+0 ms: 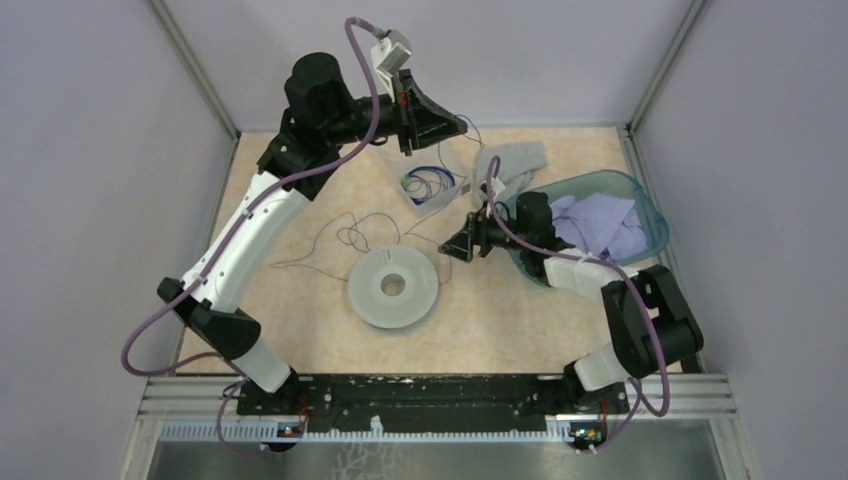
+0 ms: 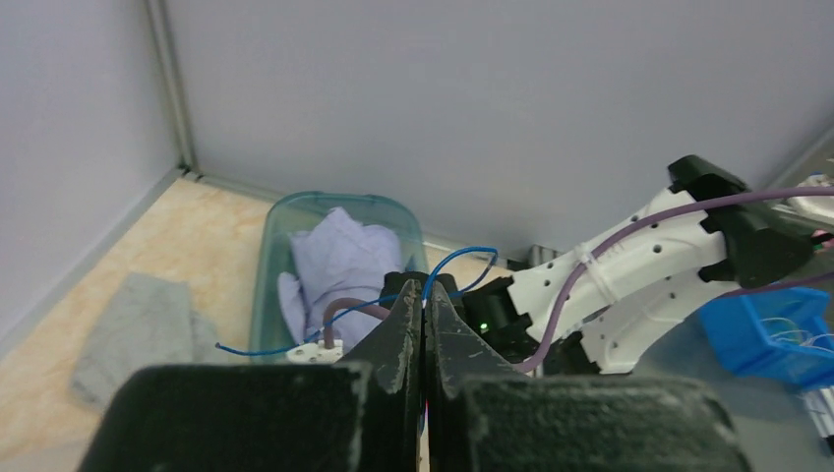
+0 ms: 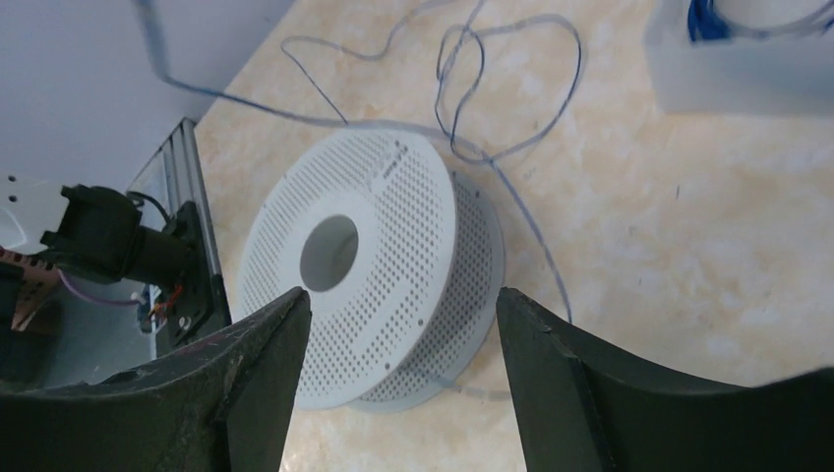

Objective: Wrap the cables
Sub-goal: Adjust the cable at the center of the board.

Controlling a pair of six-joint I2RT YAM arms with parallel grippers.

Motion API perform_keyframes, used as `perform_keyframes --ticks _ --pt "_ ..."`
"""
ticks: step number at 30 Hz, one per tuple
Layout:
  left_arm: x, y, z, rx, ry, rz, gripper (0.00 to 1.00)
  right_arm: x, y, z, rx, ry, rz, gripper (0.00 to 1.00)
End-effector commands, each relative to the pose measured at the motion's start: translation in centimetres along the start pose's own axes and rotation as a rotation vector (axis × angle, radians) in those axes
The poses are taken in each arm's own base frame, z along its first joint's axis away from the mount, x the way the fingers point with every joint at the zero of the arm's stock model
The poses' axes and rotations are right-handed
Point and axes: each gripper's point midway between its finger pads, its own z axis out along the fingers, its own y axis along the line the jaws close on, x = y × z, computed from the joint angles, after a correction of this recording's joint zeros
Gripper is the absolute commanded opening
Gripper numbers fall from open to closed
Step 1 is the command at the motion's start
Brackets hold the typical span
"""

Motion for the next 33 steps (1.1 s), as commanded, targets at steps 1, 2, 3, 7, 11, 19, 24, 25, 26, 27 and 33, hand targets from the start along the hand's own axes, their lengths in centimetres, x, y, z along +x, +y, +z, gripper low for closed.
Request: perform_keyframes --ticks 1,2,3,7,11,19,24,25,26,27,33 --pt "-0.2 -3.5 1.9 0.179 -0.019 -0.087 0.0 -7.6 2.4 -2.0 -0.045 -0.25 -0.224 0.7" --pt "-0.2 -3.9 2.3 0.203 -0.02 -0.097 0.0 -8.0 2.9 -2.6 -0.062 -0.28 -0.223 0.71" --pt "0.0 -4.2 2.8 0.222 -0.013 -0.113 0.0 -8.3 3.4 -3.4 -0.082 -0.313 -0.239 0.72" --pt "0.7 -5.2 3.9 0.275 0.008 -0.159 0.0 -8.6 5.4 -5.2 -0.15 -0.358 -0.325 0.76" --pt "1.0 -6.1 4.2 0.307 0.014 -0.178 0.0 -9.6 6.8 -6.0 -0.183 -0.411 -0.364 0.78" --pt "1.1 -6.7 3.3 0.307 0.016 -0.15 0.0 -9.8 7.0 -6.5 -0.19 -0.341 -0.407 0.22" --pt "-0.7 -5.1 1.1 0.2 -0.014 -0.059 0.0 -7.1 10.0 -7.9 -0.371 -0.138 -0.454 0.0" --pt "-1.3 -4.3 0.5 0.159 -0.022 -0.038 0.0 -6.5 10.6 -8.2 -0.401 -0.085 -0.447 0.0" --pt "-1.8 -3.3 -0.2 0.108 -0.031 -0.014 0.0 -5.8 11.3 -8.5 -0.418 -0.032 -0.44 0.0" --pt "-2.3 -2.2 -0.9 0.052 -0.037 0.012 0.0 -4.9 11.9 -8.7 -0.423 0.021 -0.473 0.0" --pt "-2.8 4.2 -5.2 -0.308 0.006 0.279 0.0 1.2 17.8 -8.5 -0.554 0.286 -0.614 0.0"
